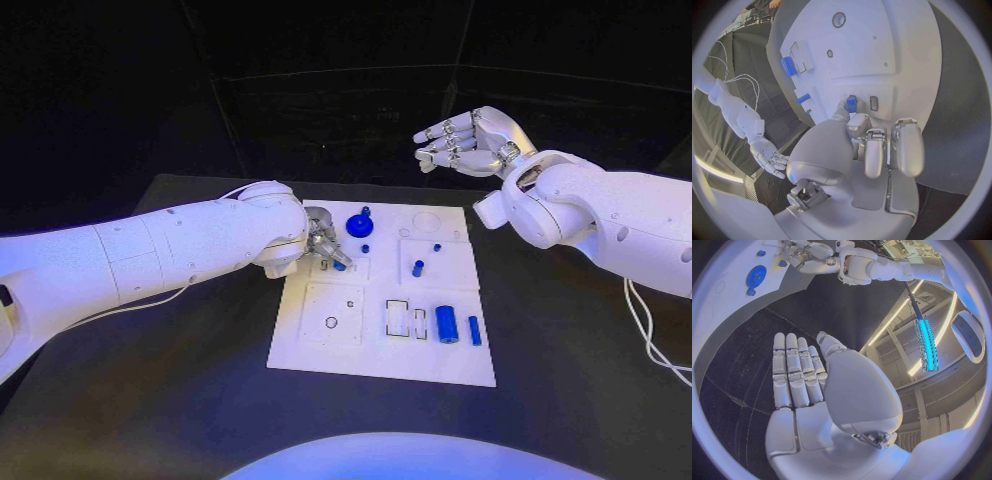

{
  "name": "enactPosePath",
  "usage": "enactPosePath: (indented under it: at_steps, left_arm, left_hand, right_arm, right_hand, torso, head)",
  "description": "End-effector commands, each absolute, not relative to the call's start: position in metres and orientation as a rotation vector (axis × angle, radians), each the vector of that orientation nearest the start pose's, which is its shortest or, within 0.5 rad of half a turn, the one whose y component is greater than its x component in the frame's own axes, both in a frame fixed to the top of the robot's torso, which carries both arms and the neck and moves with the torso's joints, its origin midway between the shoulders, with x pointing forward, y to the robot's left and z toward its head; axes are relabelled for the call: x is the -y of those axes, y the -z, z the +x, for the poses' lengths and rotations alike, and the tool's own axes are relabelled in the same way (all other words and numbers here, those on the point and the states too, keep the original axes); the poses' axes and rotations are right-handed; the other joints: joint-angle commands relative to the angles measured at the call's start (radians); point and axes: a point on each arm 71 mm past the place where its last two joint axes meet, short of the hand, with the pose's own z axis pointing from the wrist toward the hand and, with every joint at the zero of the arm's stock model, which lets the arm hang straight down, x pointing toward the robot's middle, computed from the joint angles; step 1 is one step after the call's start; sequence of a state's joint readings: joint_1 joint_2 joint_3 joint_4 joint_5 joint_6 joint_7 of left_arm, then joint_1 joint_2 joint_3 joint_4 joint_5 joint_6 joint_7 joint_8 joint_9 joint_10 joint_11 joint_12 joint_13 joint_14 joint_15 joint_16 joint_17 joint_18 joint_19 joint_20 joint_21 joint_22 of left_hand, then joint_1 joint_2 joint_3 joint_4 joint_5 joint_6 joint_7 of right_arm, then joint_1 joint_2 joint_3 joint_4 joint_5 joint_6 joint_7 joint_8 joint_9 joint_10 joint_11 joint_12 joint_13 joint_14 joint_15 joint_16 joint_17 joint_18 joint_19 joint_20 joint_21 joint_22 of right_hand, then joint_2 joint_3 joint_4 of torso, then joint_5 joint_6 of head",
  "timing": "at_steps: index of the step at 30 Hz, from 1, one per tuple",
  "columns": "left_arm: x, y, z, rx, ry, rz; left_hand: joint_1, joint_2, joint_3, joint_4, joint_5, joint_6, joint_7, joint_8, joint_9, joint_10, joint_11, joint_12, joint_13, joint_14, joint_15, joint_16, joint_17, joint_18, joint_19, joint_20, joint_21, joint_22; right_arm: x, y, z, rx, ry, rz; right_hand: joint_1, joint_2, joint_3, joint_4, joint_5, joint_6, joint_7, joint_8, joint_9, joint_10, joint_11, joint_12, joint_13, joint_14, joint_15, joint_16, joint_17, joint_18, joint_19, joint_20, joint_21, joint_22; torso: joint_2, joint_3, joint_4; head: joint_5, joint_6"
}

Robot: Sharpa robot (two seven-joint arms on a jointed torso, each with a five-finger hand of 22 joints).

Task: Assemble the parts on the task board

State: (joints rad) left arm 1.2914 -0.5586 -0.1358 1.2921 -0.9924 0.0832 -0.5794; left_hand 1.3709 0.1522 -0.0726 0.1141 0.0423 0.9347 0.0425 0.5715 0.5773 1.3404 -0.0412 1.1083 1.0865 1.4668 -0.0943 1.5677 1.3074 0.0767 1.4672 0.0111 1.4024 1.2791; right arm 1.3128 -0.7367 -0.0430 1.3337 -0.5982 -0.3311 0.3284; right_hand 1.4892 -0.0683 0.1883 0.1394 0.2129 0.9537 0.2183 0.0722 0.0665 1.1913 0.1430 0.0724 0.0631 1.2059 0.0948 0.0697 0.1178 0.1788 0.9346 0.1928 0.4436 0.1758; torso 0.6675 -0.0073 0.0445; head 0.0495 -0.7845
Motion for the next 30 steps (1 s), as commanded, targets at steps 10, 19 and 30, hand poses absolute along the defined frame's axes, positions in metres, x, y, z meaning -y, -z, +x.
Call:
enactPosePath:
  at_steps: [10,19,30]
  left_arm:
    - [-0.1445,0.2289,0.5156,-2.349,0.331,-0.189]
    - [-0.1435,0.2291,0.5173,-2.348,0.327,-0.191]
    - [-0.1423,0.2293,0.5196,-2.348,0.321,-0.193]
  left_hand:
    - [-0.085,-0.028,0.036,-0.017,0.005,0.033,-0.022,0.021,0.034,0.020,-0.008,0.019,0.011,0.104,-0.013,0.003,0.263,-0.022,0.020,-0.010,0.012,0.016]
    - [-0.143,-0.035,0.022,0.018,0.005,0.037,-0.024,0.036,0.049,0.026,-0.010,0.028,0.017,0.104,-0.015,0.003,0.263,-0.023,0.022,-0.011,0.016,0.023]
    - [-0.188,-0.043,0.005,0.048,0.005,0.038,-0.024,0.047,0.061,0.029,-0.010,0.032,0.020,0.104,-0.015,0.003,0.263,-0.024,0.024,-0.012,0.019,0.029]
  right_arm:
    - [0.1990,0.1246,0.5365,-1.445,-1.278,0.415]
    - [0.1983,0.1247,0.5367,-1.446,-1.279,0.414]
    - [0.1976,0.1248,0.5369,-1.447,-1.281,0.412]
  right_hand:
    - [-0.010,-0.001,0.007,0.001,0.005,-0.005,-0.001,-0.005,0.000,-0.007,0.002,-0.006,-0.001,-0.001,0.004,-0.006,-0.002,0.001,-0.002,0.009,-0.006,-0.002]
    - [-0.014,-0.001,0.008,0.001,0.005,-0.007,0.000,-0.005,0.000,-0.009,0.003,-0.005,-0.001,-0.003,0.005,-0.006,-0.004,0.001,-0.002,0.010,-0.009,-0.004]
    - [-0.018,-0.001,0.008,0.002,0.004,-0.008,0.001,-0.005,0.000,-0.012,0.004,-0.005,-0.001,-0.005,0.006,-0.006,-0.006,0.001,-0.002,0.011,-0.012,-0.006]
  torso:
    - [0.000,0.0005,-0.0009]
    - [0.000,0.0006,-0.0008]
    - [0.000,0.0004,-0.0009]
  head:
    - [0.000,0.000]
    - [-0.001,0.000]
    - [-0.003,0.000]
